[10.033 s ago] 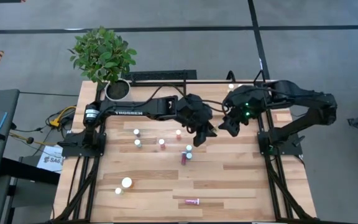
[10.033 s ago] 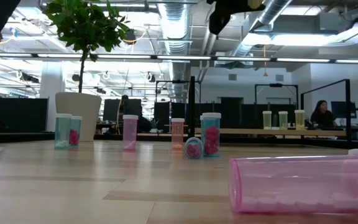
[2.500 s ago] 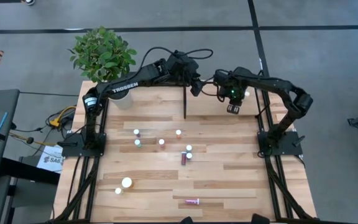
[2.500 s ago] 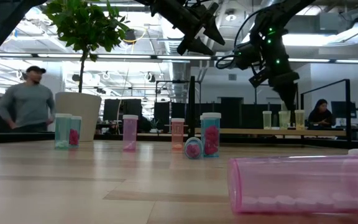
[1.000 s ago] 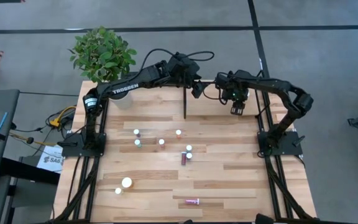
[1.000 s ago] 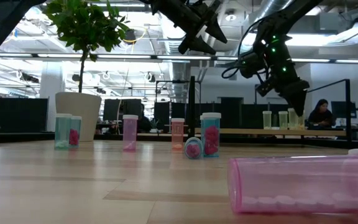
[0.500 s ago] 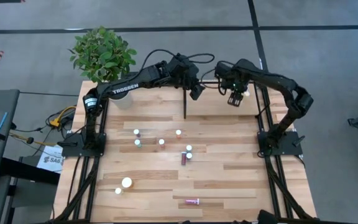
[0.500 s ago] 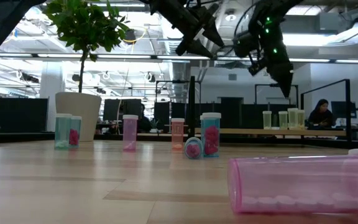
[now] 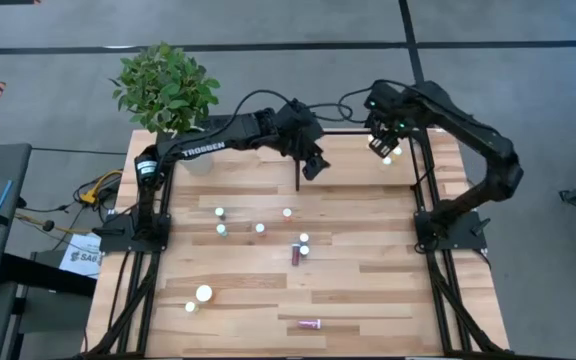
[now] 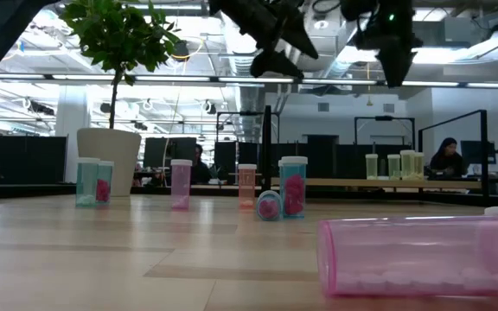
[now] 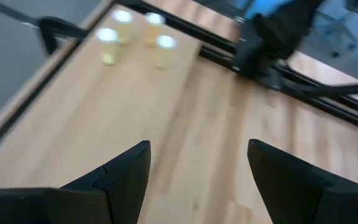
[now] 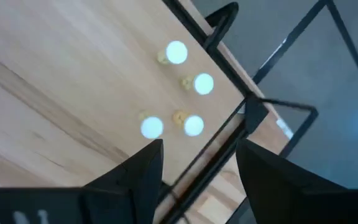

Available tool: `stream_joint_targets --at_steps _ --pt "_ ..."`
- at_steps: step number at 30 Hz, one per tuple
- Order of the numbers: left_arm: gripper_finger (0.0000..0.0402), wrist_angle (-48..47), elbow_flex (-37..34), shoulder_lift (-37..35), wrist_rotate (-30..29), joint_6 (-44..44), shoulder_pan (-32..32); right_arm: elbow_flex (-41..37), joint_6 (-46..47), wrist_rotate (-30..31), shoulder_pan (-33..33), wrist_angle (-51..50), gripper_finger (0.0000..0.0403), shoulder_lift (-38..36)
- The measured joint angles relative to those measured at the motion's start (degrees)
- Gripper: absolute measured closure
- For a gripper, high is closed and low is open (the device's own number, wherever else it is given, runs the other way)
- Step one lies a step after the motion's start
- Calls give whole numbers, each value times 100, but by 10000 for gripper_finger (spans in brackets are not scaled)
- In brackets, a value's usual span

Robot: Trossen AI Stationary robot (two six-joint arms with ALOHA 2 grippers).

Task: Pick and place medicine bottles onto shelf by color
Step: Put the blue pill bottle on the shelf

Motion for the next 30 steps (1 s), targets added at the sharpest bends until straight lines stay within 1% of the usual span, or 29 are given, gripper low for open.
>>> stream_joint_targets --at_steps 2,4,8,12,20,22,27,30 --pt "145 -14 0 0 129 118 -123 0 333 -172 85 -53 180 -169" --pt "145 -57 0 0 139 265 -263 0 646 -325 221 -44 180 -343" --pt "145 -190 0 0 -170 558 -610 0 993 -506 543 -47 182 -627" --pt "145 -220 0 0 -871 655 -1021 0 1135 -505 892 -47 185 -872" --pt "145 -126 0 0 -2464 517 -1859 0 1145 -509 1445 -47 186 -1328" --pt "145 -125 0 0 -2881 371 -2042 0 1142 -513 1530 -45 186 -1439" --pt "145 -123 0 0 -3548 -19 -2425 0 1136 -797 1646 -45 187 -1674" --pt "145 -121 0 0 -3886 -177 -2604 0 1134 -813 1655 -47 187 -1780"
